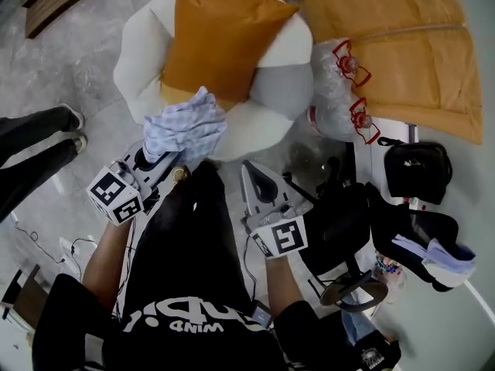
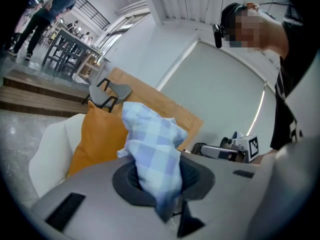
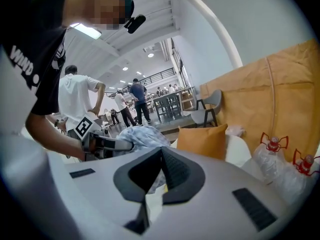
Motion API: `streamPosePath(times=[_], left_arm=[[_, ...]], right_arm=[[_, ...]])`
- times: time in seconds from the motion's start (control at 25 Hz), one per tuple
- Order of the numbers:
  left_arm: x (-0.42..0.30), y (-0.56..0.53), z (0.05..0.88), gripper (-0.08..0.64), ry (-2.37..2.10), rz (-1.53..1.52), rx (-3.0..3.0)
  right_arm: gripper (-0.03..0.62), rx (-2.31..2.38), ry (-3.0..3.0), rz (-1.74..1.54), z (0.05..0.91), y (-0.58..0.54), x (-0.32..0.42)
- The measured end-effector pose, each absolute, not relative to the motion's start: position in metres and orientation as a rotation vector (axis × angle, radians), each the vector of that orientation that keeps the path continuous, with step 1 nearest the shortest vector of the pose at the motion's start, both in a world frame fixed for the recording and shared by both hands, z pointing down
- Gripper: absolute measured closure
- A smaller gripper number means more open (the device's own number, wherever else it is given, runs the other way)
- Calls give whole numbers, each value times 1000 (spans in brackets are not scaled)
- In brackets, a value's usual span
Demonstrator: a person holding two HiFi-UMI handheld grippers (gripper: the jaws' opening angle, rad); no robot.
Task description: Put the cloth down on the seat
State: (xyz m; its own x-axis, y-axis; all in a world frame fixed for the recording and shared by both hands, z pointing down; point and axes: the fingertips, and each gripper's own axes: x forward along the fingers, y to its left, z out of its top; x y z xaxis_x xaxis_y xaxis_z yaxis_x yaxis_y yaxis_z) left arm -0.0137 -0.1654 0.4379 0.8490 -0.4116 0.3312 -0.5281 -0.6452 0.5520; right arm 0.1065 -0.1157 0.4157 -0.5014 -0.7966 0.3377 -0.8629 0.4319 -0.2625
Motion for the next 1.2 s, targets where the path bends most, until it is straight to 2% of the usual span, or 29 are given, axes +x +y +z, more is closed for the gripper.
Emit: streamPosePath(times=[0.56,1.2], left_arm=[[-8,-154,535,482,-665,279,2294],[5,-149,683,482,-616,337,2216]], right_arm=[[572,1515,-2498,623,494,-116,113],[572,1518,-2445,747,609,-105,115]])
